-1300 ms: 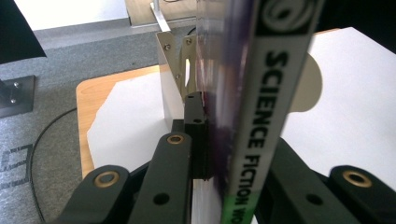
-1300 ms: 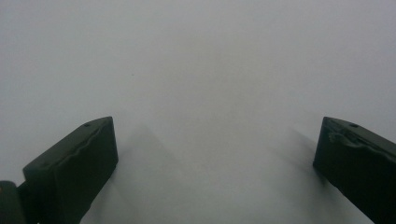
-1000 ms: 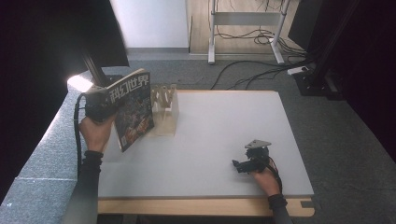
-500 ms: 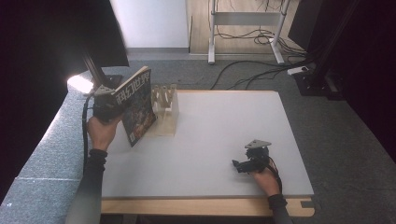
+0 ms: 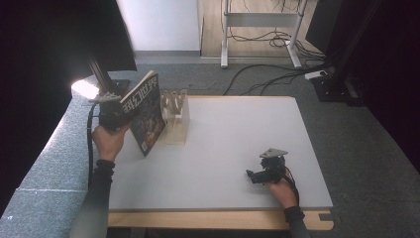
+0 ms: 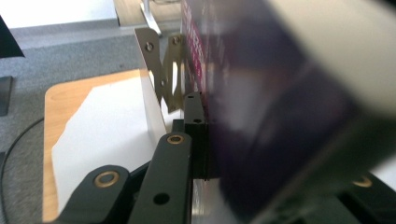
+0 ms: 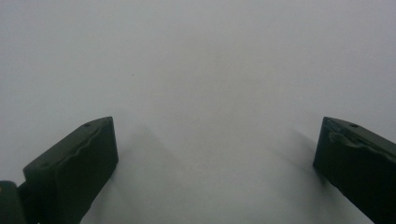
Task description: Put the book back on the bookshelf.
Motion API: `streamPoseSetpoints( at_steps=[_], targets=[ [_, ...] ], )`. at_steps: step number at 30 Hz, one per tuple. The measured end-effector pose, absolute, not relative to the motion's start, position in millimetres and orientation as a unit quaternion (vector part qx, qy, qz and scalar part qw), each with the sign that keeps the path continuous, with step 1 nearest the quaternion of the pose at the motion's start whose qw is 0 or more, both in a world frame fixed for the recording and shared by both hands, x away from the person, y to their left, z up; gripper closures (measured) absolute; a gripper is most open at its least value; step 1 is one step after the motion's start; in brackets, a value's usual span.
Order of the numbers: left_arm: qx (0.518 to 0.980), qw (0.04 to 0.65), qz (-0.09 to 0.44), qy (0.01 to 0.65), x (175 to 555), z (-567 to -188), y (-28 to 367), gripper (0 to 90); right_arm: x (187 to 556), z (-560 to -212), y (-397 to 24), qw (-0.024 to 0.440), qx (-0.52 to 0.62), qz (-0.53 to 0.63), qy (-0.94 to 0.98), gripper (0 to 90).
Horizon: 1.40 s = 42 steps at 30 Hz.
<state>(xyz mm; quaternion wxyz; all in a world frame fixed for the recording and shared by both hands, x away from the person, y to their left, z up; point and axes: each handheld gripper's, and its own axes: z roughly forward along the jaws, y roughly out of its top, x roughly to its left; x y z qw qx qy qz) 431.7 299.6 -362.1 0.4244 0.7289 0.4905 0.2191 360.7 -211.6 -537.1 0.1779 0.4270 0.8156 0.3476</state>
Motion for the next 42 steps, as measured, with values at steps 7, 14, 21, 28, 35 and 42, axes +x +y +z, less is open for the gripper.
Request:
streamPoseSetpoints(
  at_steps=[7,14,21,28,35,42],
  targets=[
    [0.721,0.426,0.229,0.496,439.9,-369.4,295.8,82.2,360.6,-537.1,-211.6,0.178,0.427,0.348,0.815,0.0],
    [0.719,0.425,0.233,0.498,438.9,-371.6,305.9,74.0,360.6,-537.1,-211.5,0.178,0.427,0.348,0.816,0.0],
    [0.713,0.442,0.238,0.490,430.0,-370.3,316.7,46.3,360.5,-537.1,-211.4,0.179,0.427,0.348,0.815,0.0],
    [0.725,0.447,0.224,0.473,414.8,-365.7,324.4,32.1,360.4,-537.0,-211.3,0.179,0.427,0.348,0.815,0.0],
    [0.732,0.452,0.220,0.460,400.8,-362.9,326.5,17.3,360.4,-537.0,-211.2,0.180,0.426,0.348,0.815,0.0],
    [0.732,0.455,0.214,0.459,384.1,-357.0,329.4,14.7,360.3,-537.0,-211.1,0.180,0.427,0.348,0.815,0.0]
  ],
)
